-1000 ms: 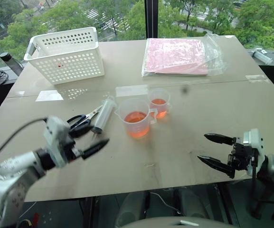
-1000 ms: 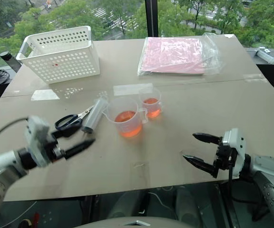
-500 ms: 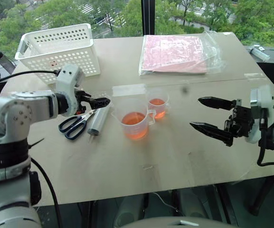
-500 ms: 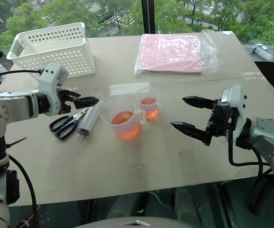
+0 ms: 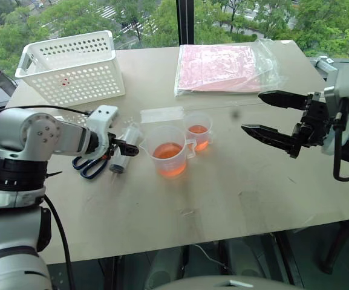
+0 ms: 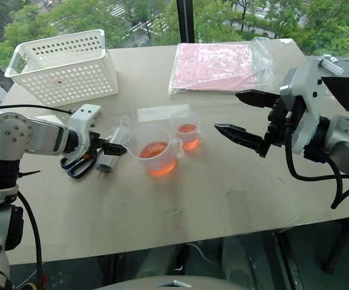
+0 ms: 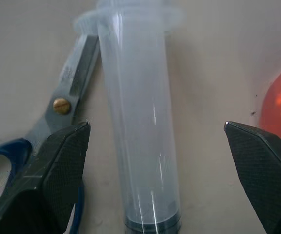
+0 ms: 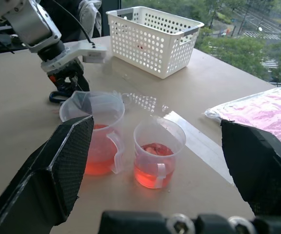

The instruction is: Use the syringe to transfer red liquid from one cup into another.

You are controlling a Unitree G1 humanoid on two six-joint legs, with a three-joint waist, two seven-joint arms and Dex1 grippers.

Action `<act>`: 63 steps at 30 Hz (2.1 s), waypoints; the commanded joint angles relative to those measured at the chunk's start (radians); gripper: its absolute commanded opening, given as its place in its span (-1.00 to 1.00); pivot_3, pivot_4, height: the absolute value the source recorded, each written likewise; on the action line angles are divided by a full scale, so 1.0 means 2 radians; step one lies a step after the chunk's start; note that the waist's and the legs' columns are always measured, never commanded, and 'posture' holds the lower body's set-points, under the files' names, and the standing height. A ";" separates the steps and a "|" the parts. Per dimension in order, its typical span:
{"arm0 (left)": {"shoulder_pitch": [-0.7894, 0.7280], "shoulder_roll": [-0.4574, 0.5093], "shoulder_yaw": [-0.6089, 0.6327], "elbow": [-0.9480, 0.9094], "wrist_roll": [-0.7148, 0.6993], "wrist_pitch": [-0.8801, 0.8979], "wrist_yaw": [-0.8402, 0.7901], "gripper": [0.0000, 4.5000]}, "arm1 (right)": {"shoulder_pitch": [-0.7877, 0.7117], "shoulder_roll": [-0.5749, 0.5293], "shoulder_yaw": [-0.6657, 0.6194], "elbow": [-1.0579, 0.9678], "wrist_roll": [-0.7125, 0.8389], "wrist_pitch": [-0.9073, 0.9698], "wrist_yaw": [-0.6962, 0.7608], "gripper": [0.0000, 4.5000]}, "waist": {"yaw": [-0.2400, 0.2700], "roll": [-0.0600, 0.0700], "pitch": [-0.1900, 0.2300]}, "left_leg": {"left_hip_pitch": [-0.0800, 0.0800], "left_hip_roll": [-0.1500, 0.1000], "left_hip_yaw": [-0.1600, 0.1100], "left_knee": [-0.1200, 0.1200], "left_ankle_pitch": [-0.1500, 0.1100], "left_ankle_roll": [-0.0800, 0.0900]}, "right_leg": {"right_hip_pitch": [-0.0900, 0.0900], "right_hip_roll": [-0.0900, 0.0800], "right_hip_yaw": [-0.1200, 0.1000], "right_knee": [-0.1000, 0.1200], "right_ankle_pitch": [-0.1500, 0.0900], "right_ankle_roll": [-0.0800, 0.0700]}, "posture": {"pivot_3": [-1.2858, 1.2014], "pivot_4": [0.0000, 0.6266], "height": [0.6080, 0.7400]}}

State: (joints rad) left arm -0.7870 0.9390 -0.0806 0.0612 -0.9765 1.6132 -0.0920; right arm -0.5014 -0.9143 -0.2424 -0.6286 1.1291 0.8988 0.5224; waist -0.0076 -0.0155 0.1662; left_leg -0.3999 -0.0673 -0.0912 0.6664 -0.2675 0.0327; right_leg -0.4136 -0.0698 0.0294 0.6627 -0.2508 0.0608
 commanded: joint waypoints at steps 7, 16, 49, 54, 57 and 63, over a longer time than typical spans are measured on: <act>-0.090 -0.001 -0.085 0.077 -0.013 0.001 0.007 1.00 | -0.022 -0.023 0.011 -0.029 0.030 0.019 0.004 0.97 | 0.000 0.000 0.000 | 0.000 0.000 0.000 0.000 0.000 0.000 | 0.000 0.000 0.000 0.000 0.000 0.000 | 0.03 -0.52 1.00; -0.113 -0.025 -0.111 0.124 0.047 0.001 -0.036 1.00 | -0.023 -0.028 0.021 -0.035 0.004 -0.003 0.043 0.97 | -0.003 0.000 0.000 | 0.000 0.000 0.001 0.000 0.000 0.000 | 0.000 0.000 0.000 0.000 0.000 0.000 | 0.03 -0.52 1.00; -0.173 -0.115 -0.130 0.233 0.313 -0.058 -0.196 0.55 | -0.001 -0.006 0.023 -0.047 -0.016 -0.012 0.022 1.00 | -0.001 0.000 0.000 | -0.001 0.000 0.000 0.001 0.000 0.000 | 0.000 0.000 -0.001 0.001 0.000 0.000 | 0.03 -0.52 1.00; -0.166 -0.121 -0.106 0.224 0.323 -0.044 -0.191 -0.35 | -0.001 -0.006 0.025 -0.046 -0.016 -0.014 0.022 1.00 | -0.001 0.000 0.000 | -0.001 0.000 0.001 0.001 0.000 0.000 | 0.000 0.000 -0.001 0.001 0.000 0.000 | 0.03 -0.52 1.00; -0.158 -0.127 -0.075 0.207 0.326 -0.069 -0.186 -0.37 | -0.002 -0.005 0.026 -0.044 -0.016 -0.014 0.024 1.00 | -0.001 0.000 0.000 | -0.001 0.000 0.001 0.001 0.000 0.000 | 0.000 0.000 -0.001 0.001 0.000 0.000 | 0.03 -0.52 1.00; -0.134 -0.126 0.038 0.132 0.293 -0.117 -0.203 -0.37 | -0.002 -0.007 0.026 -0.042 -0.015 -0.013 0.027 1.00 | 0.000 0.000 0.000 | -0.001 0.000 0.000 0.001 0.000 0.000 | 0.000 0.000 -0.001 0.001 0.000 0.000 | 0.03 -0.52 1.00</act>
State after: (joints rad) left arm -1.0558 0.6622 -0.0856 0.4080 -0.3659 1.4374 -0.4771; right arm -0.4985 -0.9247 -0.1718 -0.6974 1.0986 0.8907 0.5734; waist -0.0075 -0.0162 0.1666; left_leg -0.4019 -0.0678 -0.0911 0.6691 -0.2674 0.0328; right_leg -0.4142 -0.0703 0.0281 0.6642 -0.2507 0.0609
